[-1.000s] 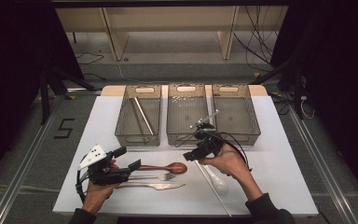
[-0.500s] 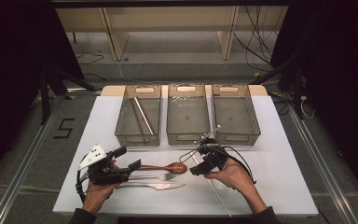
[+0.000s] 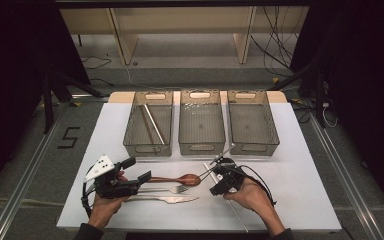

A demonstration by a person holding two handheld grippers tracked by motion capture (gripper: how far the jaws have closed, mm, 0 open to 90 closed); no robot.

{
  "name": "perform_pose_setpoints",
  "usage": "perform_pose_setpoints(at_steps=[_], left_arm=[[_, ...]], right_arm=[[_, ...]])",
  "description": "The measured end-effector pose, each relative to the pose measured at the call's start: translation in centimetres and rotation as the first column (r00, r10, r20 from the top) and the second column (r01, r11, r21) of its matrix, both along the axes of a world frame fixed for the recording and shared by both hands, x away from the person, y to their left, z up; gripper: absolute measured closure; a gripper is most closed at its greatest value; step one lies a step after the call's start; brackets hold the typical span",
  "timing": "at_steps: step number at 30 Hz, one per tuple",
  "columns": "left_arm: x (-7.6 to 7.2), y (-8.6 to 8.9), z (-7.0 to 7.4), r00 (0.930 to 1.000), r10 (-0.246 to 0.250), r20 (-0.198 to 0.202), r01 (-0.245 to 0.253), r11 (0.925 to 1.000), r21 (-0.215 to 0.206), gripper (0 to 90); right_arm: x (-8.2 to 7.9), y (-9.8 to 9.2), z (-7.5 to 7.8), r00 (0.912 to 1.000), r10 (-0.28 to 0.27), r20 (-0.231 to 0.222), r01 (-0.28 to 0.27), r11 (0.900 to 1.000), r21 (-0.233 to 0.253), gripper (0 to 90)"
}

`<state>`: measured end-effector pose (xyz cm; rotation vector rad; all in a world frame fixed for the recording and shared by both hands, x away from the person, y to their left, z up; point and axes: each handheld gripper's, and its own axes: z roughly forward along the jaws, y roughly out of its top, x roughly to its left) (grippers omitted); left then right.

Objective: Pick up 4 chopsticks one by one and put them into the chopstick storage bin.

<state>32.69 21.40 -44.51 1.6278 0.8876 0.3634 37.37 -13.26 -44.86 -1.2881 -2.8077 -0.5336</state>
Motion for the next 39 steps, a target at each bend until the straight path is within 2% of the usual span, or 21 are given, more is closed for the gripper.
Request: perform_pose_setpoints(at_steps=[6, 13, 15, 20, 23, 31, 39], left_arm=[[0.0, 0.0, 0.0, 1.0, -0.001, 0.0, 0.001, 1.0, 0.001, 16.3], [0.0, 0.0, 0.0, 1.0, -0.002, -0.001, 0.002, 1.0, 0.002, 16.3], [0.0, 0.0, 0.0, 1.0, -0.003, 0.0, 0.003, 1.0, 0.002, 16.3], [0.0, -0.1, 0.0, 1.0, -0.003, -0.001, 0.003, 1.0, 0.002, 16.3], [0.0, -0.1, 0.0, 1.0, -0.003, -0.001, 0.003, 1.0, 0.002, 16.3], [0.0, -0.1, 0.0, 1.0, -0.006, 0.0, 0.006, 1.0, 0.005, 16.3], [0.0, -0.1, 0.0, 1.0, -0.007, 0.001, 0.007, 1.0, 0.006, 16.3]], right_arm=[[0.1, 0.0, -0.4, 0.9999, -0.004, -0.014, 0.004, 1.0, -0.024, 60.7], [0.2, 0.2, -0.8, 0.9996, -0.007, -0.025, 0.005, 0.997, -0.075, 67.2], [0.1, 0.4, -0.8, 0.9999, -0.001, -0.013, 0.0, 0.996, -0.088, 69.2], [0.0, 1.0, -0.8, 0.9997, 0.022, 0.01, -0.02, 0.989, -0.149, 73.9], [-0.1, 1.5, -0.7, 0.9994, 0.035, 0.004, -0.034, 0.984, -0.175, 78.2], [0.1, 2.3, -0.8, 0.9987, 0.046, -0.022, -0.049, 0.975, -0.215, 83.8], [0.4, 2.2, -0.7, 0.9984, 0.032, -0.046, -0.041, 0.977, -0.207, 84.8]])
